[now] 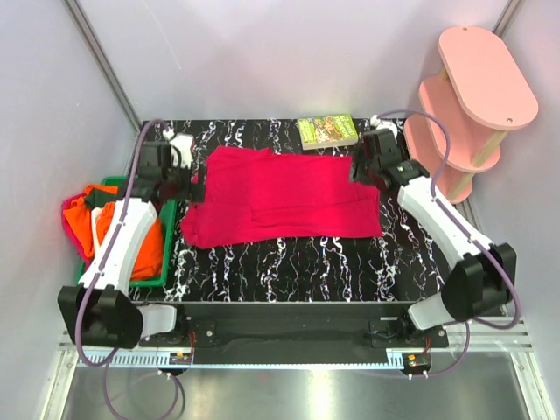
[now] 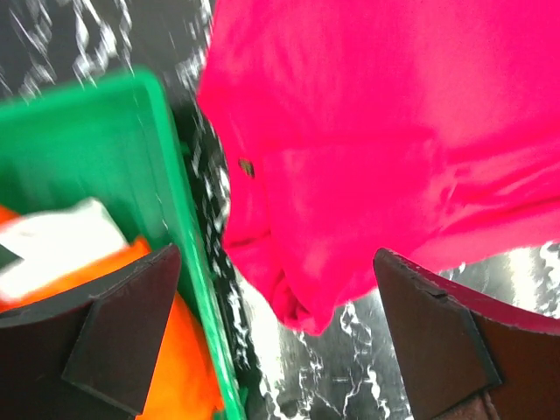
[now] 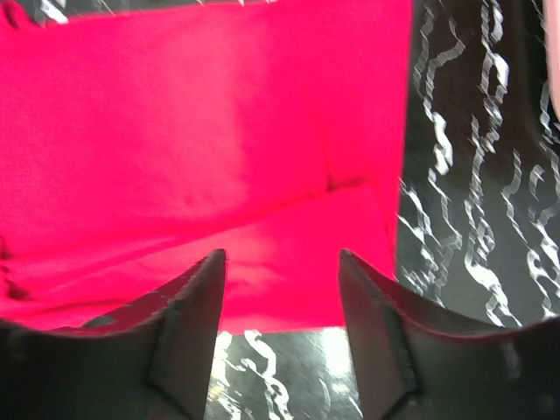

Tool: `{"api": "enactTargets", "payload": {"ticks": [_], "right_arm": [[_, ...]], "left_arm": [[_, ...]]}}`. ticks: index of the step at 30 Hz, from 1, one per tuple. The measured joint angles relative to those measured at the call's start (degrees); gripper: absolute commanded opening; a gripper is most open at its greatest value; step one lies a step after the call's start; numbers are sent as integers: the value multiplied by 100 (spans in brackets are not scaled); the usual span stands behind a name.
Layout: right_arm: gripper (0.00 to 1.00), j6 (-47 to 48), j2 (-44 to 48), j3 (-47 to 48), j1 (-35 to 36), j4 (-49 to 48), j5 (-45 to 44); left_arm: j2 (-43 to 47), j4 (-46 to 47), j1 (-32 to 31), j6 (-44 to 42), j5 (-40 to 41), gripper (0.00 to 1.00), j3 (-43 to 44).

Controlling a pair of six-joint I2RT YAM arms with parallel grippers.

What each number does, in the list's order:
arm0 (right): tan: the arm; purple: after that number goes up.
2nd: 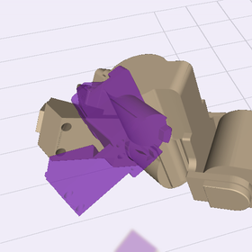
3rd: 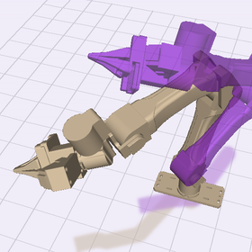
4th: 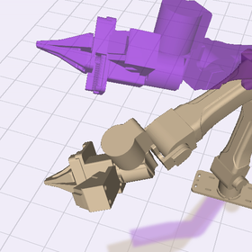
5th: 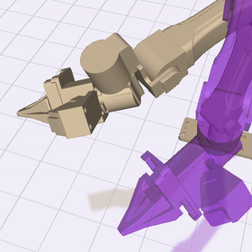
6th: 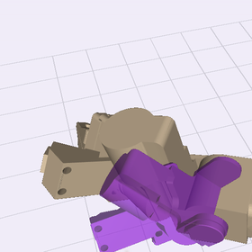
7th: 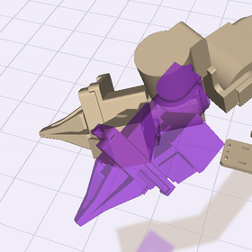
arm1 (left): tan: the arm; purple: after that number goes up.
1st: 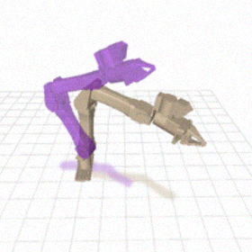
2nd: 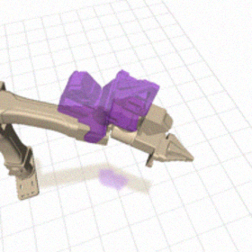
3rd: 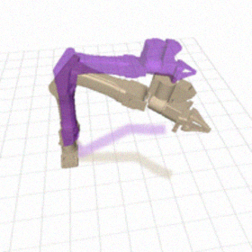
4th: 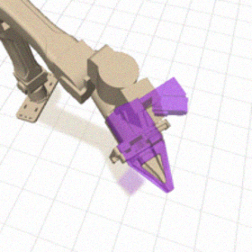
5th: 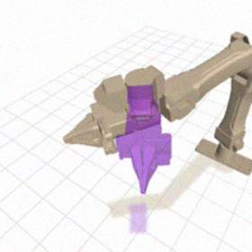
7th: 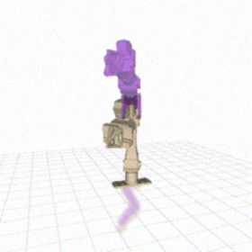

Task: Fold and stack the t-shirts
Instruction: Flatten out the tshirt

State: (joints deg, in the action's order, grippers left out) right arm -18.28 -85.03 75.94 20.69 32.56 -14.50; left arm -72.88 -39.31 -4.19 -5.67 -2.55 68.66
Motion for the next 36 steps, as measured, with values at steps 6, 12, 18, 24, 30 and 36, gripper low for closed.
{"api": "enactTargets", "payload": {"ticks": [6,12,18,24,30,36], "right_arm": [[73,127,925,-925,337,-155,-479],[100,354,2575,-2059,879,-896,-1335],[100,525,3698,-2927,1134,-1314,-2002],[100,678,4297,-3080,1307,-1204,-2487],[100,769,4253,-3025,1307,-966,-2796],[100,796,3746,-2870,1307,-903,-2859]], "left_arm": [[227,223,39,256,372,99,-846],[-501,782,533,557,343,99,-800],[-1311,1847,896,584,-273,99,-1121],[-918,3600,879,450,-820,99,-2365],[-522,5300,876,452,-901,99,-3497],[-601,6249,890,776,-267,99,-3683]]}}
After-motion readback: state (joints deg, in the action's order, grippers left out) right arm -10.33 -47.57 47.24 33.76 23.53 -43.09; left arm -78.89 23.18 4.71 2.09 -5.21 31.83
